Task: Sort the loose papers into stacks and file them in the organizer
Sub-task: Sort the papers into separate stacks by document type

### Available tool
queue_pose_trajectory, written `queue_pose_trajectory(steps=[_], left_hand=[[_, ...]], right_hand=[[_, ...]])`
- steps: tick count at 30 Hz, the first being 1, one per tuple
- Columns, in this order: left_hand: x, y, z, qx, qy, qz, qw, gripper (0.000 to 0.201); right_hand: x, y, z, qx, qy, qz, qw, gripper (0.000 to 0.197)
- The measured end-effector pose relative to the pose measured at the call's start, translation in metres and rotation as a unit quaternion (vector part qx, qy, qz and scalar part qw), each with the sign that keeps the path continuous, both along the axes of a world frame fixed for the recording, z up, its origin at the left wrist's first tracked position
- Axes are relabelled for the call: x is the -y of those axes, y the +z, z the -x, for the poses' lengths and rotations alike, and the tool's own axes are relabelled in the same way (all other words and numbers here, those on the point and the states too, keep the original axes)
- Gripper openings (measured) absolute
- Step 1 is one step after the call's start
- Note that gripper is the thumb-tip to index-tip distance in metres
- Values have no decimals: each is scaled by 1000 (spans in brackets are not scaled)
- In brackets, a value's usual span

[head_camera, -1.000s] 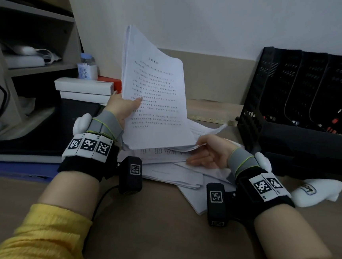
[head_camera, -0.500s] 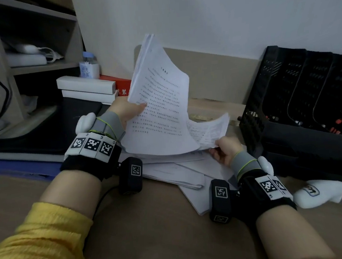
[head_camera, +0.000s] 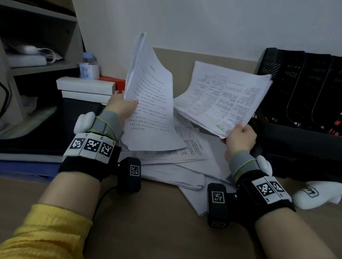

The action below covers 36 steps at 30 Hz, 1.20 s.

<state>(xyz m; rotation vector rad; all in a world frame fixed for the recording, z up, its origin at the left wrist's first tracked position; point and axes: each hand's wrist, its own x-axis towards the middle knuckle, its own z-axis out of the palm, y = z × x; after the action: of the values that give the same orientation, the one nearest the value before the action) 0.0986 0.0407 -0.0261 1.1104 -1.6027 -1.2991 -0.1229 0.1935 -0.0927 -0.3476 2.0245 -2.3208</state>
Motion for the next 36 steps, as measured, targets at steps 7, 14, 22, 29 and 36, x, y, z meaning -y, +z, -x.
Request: queue_pose_trajectory(steps=[7, 14, 22, 29, 36], left_hand=[[-2, -6, 14, -58, -37, -61, 996, 38], [-6, -8, 23, -108, -78, -86, 987, 37], [-16, -6, 33, -170, -98, -76, 978, 40], [-22, -9, 40, -181, -92, -54, 978, 39], [-24, -11, 45, -177, -82, -43, 980, 48]], right_hand=[[3, 6, -13, 75, 89, 144, 983, 22], [3, 15, -32, 90, 325, 83, 938, 9], [9, 13, -46, 74, 447, -69, 889, 12], [5, 18, -53, 42, 489, -103, 865, 17], [6, 19, -58, 16, 489, -109, 865, 17]])
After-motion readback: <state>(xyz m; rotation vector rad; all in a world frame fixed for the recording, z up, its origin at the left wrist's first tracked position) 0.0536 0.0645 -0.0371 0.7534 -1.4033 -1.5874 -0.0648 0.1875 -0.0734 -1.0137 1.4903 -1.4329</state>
